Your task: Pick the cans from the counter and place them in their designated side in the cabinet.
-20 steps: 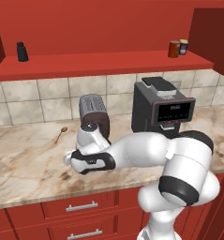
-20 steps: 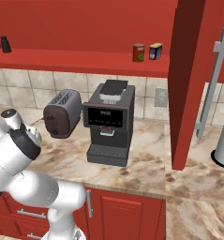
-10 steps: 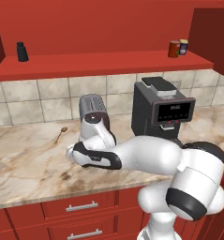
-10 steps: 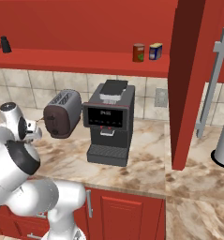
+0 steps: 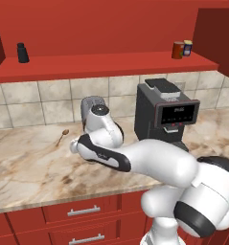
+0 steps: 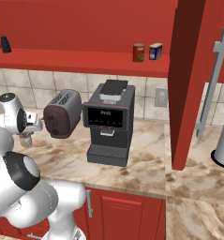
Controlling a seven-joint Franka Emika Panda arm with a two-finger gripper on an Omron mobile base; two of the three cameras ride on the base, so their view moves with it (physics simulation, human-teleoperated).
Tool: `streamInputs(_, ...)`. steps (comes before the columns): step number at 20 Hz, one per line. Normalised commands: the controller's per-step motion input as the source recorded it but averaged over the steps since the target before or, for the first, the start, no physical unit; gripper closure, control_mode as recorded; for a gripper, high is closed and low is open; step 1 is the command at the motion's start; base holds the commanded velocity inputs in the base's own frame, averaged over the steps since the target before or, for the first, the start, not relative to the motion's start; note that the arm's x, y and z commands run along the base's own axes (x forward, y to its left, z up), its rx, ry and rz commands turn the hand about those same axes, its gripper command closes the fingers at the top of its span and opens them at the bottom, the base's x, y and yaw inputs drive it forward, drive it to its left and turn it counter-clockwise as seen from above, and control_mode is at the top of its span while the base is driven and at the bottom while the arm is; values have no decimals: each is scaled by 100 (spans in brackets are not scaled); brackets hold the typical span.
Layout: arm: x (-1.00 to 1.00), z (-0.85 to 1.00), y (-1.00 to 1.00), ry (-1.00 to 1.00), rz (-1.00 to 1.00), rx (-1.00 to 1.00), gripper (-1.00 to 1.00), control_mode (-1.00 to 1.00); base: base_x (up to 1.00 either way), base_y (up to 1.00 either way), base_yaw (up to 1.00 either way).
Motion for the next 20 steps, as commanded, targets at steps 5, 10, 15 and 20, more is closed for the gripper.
streamInputs(5,-3,41,-15,-4,0,0,100,-100,0,0,0)
streamInputs(10,-5,42,-13,-5,0,0,100,-100,0,0,0)
streamInputs(15,-3,37,-14,-5,0,0,100,-100,0,0,0)
streamInputs(20,-4,37,-16,-6,0,0,100,-100,0,0,0)
